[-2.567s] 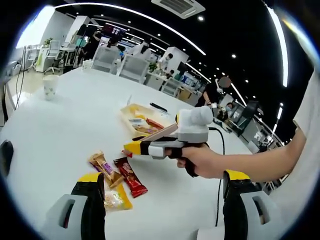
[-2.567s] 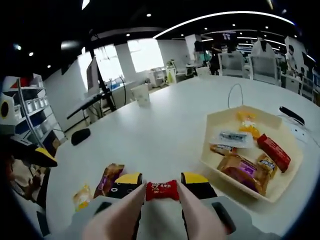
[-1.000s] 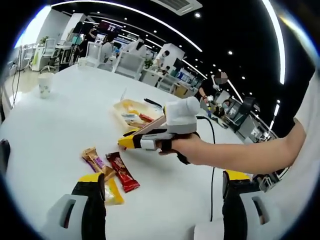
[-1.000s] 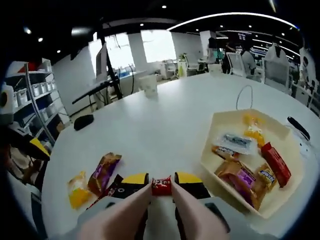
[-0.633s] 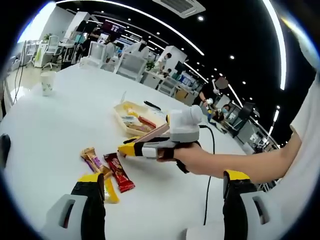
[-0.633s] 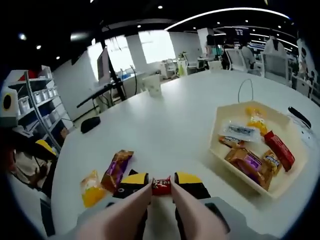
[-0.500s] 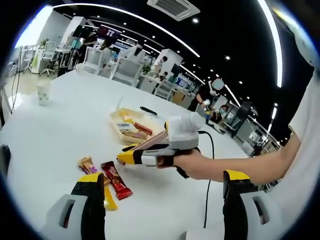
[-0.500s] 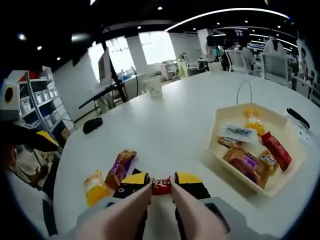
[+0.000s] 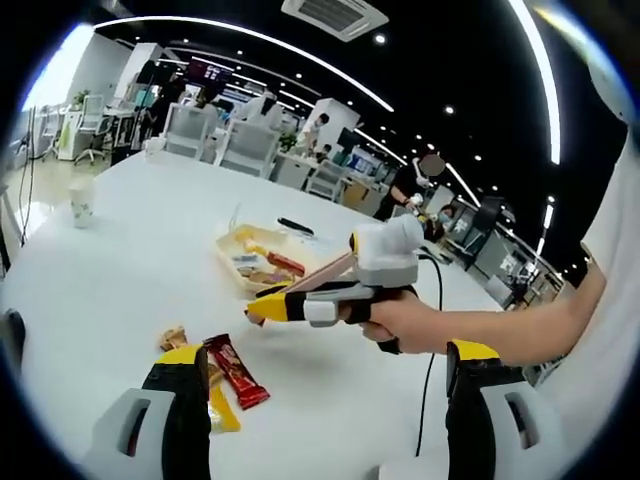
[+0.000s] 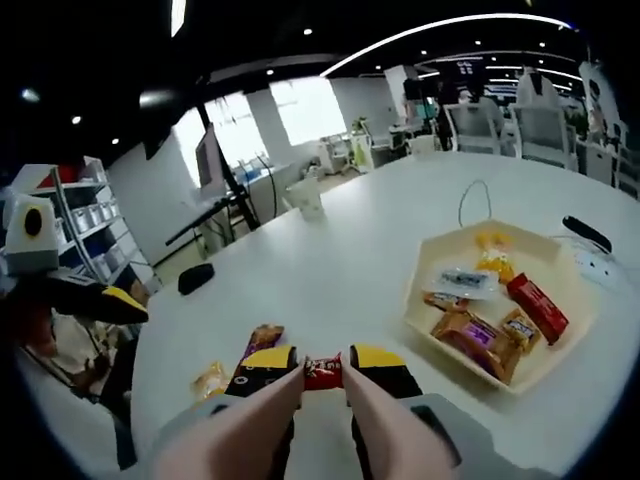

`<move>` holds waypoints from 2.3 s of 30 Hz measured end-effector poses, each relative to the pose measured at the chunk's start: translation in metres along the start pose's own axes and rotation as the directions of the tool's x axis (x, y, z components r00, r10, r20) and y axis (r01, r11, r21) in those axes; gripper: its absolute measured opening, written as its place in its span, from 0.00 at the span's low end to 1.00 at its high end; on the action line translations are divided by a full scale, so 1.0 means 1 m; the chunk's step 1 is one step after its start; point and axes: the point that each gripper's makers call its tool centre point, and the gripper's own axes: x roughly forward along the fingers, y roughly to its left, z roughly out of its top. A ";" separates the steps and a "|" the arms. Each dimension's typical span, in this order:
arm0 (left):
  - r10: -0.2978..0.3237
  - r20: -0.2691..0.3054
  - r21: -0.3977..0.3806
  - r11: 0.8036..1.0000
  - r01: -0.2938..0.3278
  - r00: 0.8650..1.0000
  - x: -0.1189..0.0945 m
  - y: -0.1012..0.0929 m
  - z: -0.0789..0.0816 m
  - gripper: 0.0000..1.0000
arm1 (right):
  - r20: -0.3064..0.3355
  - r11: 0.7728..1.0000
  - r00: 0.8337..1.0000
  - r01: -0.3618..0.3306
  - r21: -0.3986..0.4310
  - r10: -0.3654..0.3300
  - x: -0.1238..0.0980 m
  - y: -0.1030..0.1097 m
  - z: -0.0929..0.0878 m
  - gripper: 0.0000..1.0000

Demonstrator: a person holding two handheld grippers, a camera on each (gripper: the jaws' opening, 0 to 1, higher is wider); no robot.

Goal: Place the target food into the container with the food tongs after gripping and lifting it, then release it inside without dropping or visibly crushing the food.

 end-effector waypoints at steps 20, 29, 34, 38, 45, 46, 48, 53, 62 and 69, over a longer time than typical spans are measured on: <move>0.009 0.012 0.048 0.999 -0.010 1.000 -0.003 -0.003 0.005 0.99 | 0.138 0.997 0.990 -0.009 0.073 -0.001 -0.035 -0.001 0.043 0.20; 0.030 0.020 0.063 0.998 -0.031 0.999 -0.005 0.007 0.009 0.99 | 0.121 0.998 0.992 0.014 0.062 -0.021 -0.039 -0.004 0.035 0.20; 0.040 0.031 0.069 0.997 -0.042 0.999 -0.007 0.011 0.013 0.99 | 0.121 0.999 0.992 0.015 0.048 -0.020 -0.043 0.000 0.037 0.20; 0.046 0.041 0.077 0.996 -0.049 0.998 -0.008 0.013 0.014 0.99 | 0.127 0.999 0.992 0.019 0.033 -0.023 -0.047 0.000 0.042 0.20; 0.030 0.119 -0.020 0.999 -0.028 0.992 -0.018 0.012 0.024 0.99 | 0.140 1.000 0.990 0.020 0.015 -0.022 -0.054 0.005 0.047 0.20; 0.030 0.120 -0.019 0.999 -0.028 0.992 -0.019 0.012 0.024 0.99 | 0.140 1.000 0.990 0.020 0.014 -0.022 -0.054 0.005 0.047 0.20; 0.034 0.121 -0.029 0.999 -0.031 0.992 -0.020 0.013 0.022 0.99 | 0.139 1.000 0.990 0.022 0.011 -0.024 -0.056 0.006 0.046 0.20; 0.008 0.120 -0.106 0.994 0.005 0.993 -0.023 0.008 0.025 0.99 | 0.138 1.000 0.990 0.029 0.008 -0.030 -0.061 0.006 0.047 0.20; -0.015 0.143 -0.066 0.998 0.024 0.990 -0.023 -0.001 0.034 0.99 | 0.154 0.999 0.987 0.049 0.006 -0.049 -0.073 0.005 0.051 0.20; -0.039 0.210 -0.067 0.996 0.054 0.977 -0.030 -0.004 0.047 0.99 | 0.178 0.998 0.982 0.064 0.019 -0.066 -0.082 0.006 0.055 0.20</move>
